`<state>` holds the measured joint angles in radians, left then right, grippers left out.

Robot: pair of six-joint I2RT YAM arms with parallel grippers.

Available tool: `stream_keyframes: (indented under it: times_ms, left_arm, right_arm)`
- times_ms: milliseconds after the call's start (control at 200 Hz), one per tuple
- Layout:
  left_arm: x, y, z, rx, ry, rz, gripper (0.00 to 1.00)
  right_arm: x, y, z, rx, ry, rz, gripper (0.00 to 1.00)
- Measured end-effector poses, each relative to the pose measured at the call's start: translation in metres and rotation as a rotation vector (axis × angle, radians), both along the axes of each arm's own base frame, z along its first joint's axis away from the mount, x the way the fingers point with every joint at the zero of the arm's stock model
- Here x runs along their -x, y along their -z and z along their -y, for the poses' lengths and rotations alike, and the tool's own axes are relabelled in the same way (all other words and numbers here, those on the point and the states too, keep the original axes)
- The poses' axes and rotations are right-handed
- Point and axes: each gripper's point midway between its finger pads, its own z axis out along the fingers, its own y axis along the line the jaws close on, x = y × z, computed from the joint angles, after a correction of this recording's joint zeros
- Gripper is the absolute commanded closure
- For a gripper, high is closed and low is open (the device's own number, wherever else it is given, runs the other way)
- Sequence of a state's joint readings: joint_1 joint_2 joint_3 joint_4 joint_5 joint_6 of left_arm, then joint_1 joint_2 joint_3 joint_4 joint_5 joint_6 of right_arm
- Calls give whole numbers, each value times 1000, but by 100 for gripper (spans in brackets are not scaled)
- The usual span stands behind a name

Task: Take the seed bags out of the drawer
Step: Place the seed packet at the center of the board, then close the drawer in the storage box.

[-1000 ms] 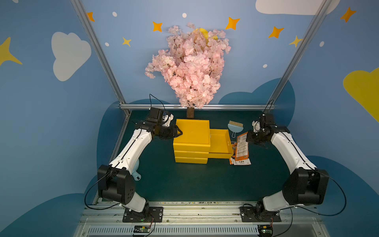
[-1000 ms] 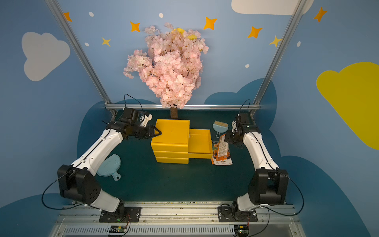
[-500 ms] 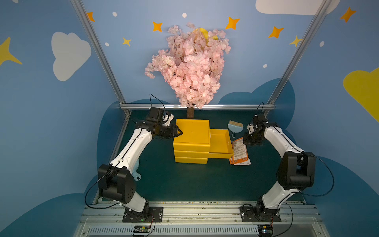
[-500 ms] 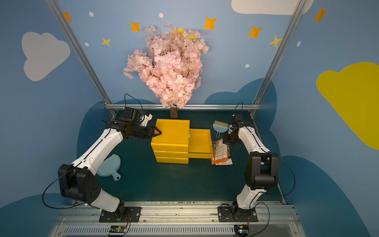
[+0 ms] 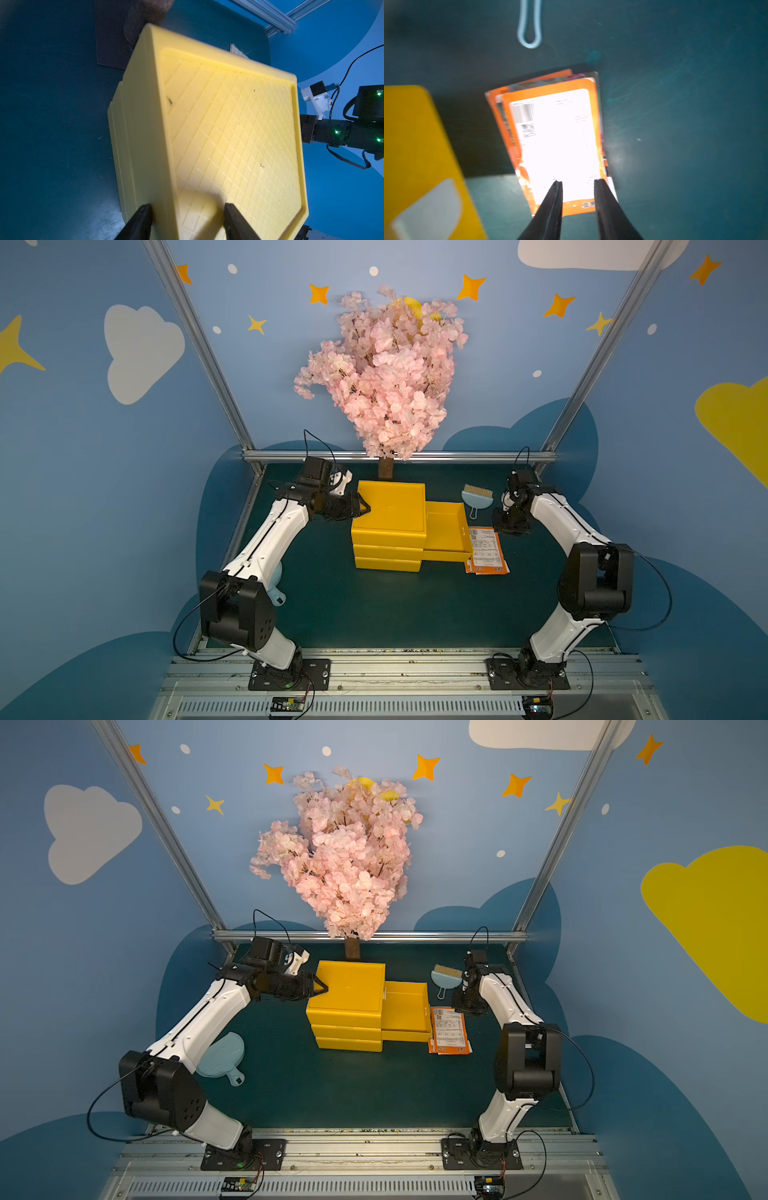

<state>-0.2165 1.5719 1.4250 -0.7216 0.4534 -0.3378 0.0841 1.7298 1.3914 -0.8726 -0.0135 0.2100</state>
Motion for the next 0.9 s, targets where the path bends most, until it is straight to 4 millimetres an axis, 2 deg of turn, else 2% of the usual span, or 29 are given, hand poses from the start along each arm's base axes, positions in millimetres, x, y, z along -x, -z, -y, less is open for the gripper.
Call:
stream_keyframes:
  times_ms: [175,350,901]
  left_arm:
    - [0,0,0,-1,0,1,43]
    - [0,0,0,-1,0,1,43]
    - [1,-1,-1,-9,-5,6,43]
  right_arm:
    - [3,-10,-30,-144,-19,43,66]
    - [7,-12,-56,-252,-47,43,66]
    - [19,-26,-119,-392,-149,56,66]
